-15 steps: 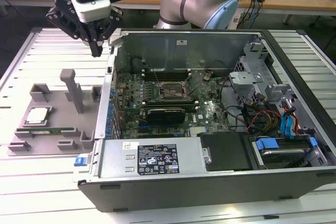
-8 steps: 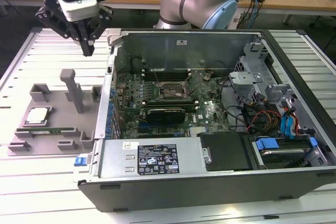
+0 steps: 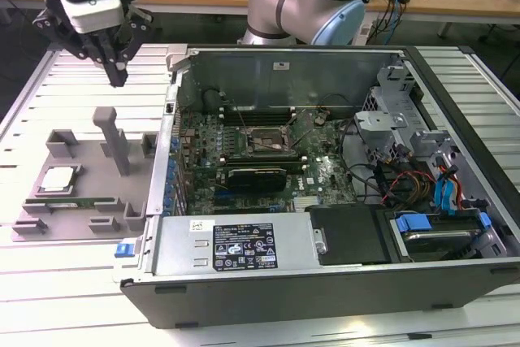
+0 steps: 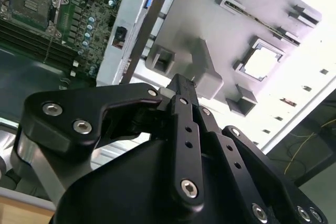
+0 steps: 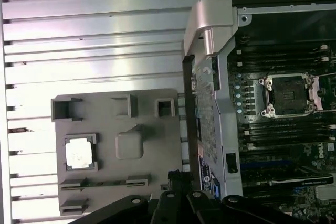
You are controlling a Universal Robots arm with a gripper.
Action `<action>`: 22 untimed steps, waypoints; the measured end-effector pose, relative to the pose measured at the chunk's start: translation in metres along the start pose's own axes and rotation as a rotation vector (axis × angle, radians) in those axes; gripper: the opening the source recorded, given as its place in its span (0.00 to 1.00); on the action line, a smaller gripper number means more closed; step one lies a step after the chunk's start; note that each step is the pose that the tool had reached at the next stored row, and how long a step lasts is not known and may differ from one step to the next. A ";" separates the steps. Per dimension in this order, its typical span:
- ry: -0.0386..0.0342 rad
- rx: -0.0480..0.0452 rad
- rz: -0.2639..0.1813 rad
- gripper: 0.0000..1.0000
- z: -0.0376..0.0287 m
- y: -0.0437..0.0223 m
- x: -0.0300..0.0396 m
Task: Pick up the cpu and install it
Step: 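Reach for the cpu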
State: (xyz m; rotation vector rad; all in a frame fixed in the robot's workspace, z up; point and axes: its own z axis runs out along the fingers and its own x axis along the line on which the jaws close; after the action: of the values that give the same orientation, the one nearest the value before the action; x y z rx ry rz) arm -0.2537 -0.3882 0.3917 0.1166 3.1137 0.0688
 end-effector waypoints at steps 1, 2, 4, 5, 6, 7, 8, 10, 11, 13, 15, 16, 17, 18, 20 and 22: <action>0.0001 0.0000 0.000 0.11 0.0006 -0.0002 0.0031; 0.0000 0.0000 0.000 0.11 0.0011 -0.0003 0.0055; 0.0000 0.0001 0.000 0.11 0.0029 -0.0008 0.0123; 0.0000 0.0000 0.000 0.11 0.0038 -0.0010 0.0151; 0.0000 0.0000 0.000 0.11 0.0053 -0.0014 0.0197; 0.0000 0.0000 0.000 0.11 0.0065 -0.0018 0.0233; 0.0000 0.0000 0.000 0.11 0.0072 -0.0020 0.0257; 0.0000 0.0000 0.000 0.11 0.0083 -0.0022 0.0293; 0.0000 0.0000 0.000 0.11 0.0088 -0.0024 0.0311; -0.0001 -0.0001 0.000 0.11 0.0095 -0.0026 0.0340; 0.0000 -0.0001 0.000 0.11 0.0098 -0.0028 0.0354; -0.0001 0.0000 0.000 0.11 0.0101 -0.0029 0.0365; 0.0000 0.0000 0.000 0.11 0.0104 -0.0030 0.0376; 0.0000 0.0000 0.000 0.11 0.0106 -0.0031 0.0390; 0.0000 0.0000 0.000 0.11 0.0109 -0.0032 0.0405; 0.0000 0.0000 0.000 0.11 0.0114 -0.0034 0.0433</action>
State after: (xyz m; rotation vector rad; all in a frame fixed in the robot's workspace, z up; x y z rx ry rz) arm -0.2969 -0.3878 0.3791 0.1165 3.1137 0.0689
